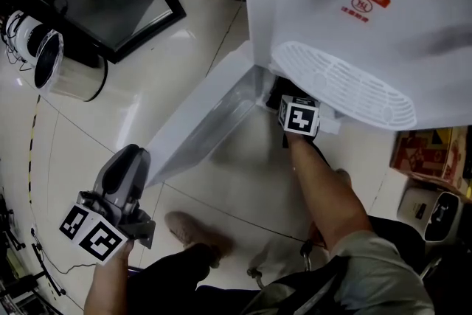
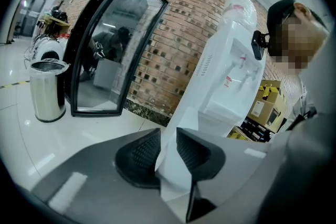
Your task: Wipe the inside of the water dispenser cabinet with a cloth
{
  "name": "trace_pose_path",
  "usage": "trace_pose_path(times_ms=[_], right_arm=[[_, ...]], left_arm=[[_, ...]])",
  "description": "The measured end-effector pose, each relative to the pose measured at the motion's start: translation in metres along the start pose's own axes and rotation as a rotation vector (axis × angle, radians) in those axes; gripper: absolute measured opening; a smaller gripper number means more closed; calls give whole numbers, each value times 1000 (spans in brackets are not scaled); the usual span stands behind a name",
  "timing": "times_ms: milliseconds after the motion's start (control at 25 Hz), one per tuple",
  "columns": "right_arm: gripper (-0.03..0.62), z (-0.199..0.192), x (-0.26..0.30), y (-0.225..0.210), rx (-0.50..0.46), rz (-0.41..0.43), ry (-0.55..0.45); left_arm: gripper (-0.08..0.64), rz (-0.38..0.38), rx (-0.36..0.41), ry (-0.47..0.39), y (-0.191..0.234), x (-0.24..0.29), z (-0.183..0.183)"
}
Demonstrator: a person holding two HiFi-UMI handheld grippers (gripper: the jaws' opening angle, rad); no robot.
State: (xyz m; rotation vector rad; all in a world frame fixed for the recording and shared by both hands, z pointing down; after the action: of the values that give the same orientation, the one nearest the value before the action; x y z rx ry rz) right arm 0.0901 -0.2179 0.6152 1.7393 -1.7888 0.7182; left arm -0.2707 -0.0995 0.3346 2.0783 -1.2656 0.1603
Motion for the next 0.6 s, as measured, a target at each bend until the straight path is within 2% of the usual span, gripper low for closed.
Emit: trace_pose_path(times_ms=[120,400,600], right_arm=[[104,-9,-5,-17,27,-64,25],[104,-41,-31,-56,179,-221,89],[104,-63,-56,-79,304,-330,66]], left_arm=[[92,3,3,2,-1,1,0],[91,-20,19,15,2,2,3],[87,-54,24,21,4,2,6]])
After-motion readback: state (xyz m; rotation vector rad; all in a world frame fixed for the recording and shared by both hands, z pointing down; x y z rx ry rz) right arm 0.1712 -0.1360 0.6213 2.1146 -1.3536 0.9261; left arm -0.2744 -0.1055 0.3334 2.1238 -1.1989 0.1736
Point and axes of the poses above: the fingertips, and each gripper's own axes: x forward along the fingers, y to its left, z out of its top, the point moved 6 cm from there along -x, backward along the fingers, and after that the axes turned 8 degrees about -x, right-handed, at the moved point
